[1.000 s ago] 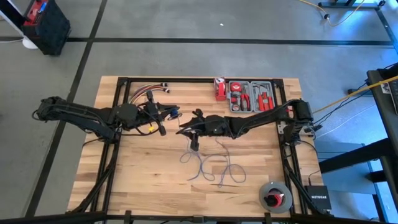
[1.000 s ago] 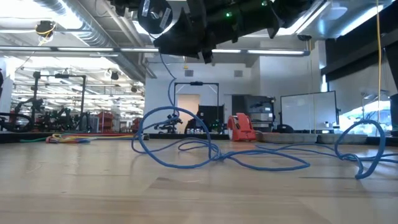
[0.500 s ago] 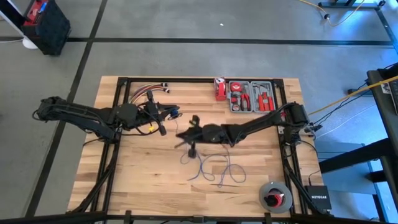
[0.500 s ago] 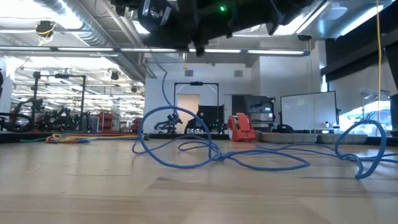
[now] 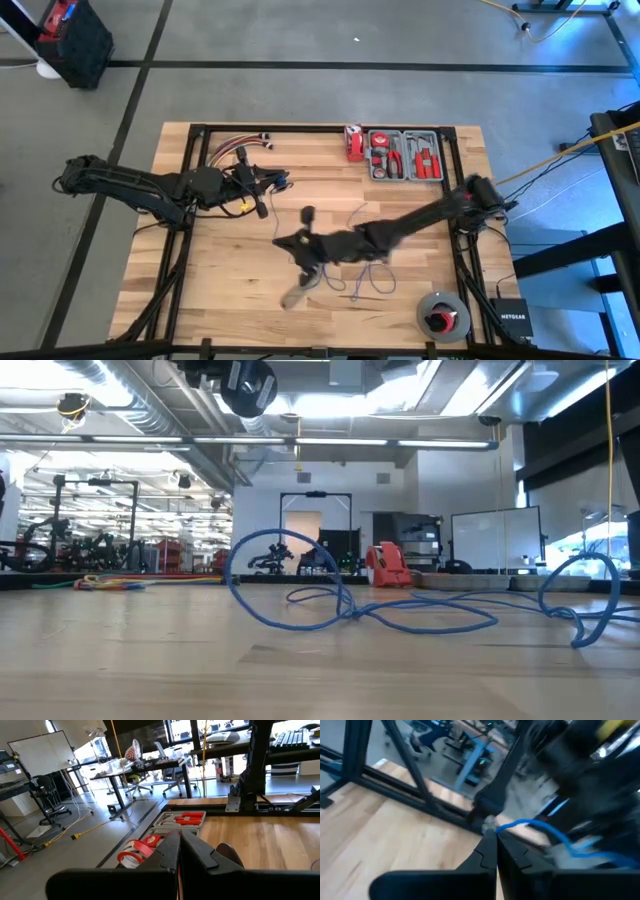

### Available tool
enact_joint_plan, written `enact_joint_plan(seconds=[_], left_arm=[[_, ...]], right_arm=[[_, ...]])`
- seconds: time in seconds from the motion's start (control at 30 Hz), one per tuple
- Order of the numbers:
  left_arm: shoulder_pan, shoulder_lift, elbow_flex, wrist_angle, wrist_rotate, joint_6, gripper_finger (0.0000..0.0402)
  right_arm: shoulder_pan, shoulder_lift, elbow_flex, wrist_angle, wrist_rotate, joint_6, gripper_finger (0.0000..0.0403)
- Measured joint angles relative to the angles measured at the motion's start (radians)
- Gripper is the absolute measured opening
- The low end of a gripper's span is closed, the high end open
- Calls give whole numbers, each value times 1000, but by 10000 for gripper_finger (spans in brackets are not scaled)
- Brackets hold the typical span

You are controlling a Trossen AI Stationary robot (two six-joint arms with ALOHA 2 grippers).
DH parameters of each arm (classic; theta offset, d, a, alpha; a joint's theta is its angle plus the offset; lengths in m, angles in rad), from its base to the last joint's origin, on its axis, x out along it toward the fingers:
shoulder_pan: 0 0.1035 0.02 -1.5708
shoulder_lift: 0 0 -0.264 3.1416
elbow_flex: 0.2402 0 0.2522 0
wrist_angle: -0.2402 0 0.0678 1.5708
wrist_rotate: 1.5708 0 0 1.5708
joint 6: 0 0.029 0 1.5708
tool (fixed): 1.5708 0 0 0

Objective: Coil cords
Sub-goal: Uncoil the blue wire from the black spool

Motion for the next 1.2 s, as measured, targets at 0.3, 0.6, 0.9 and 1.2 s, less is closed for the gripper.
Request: enact_joint_plan(seconds=[0.3, 0.6, 0.9, 1.2], left_arm=[[0, 0, 0, -7, 0, -9, 5], [-4, 0, 0, 14, 0, -10, 5], [-4, -6, 0, 15, 0, -10, 5], [-4, -7, 0, 32, 0, -24, 5]], right_arm=[[101, -202, 32, -371, 424, -56, 4], [96, -235, -21, -910, 480, 444, 5], [38, -222, -340, -606, 357, 519, 5], [20, -83, -426, 94, -43, 287, 5]])
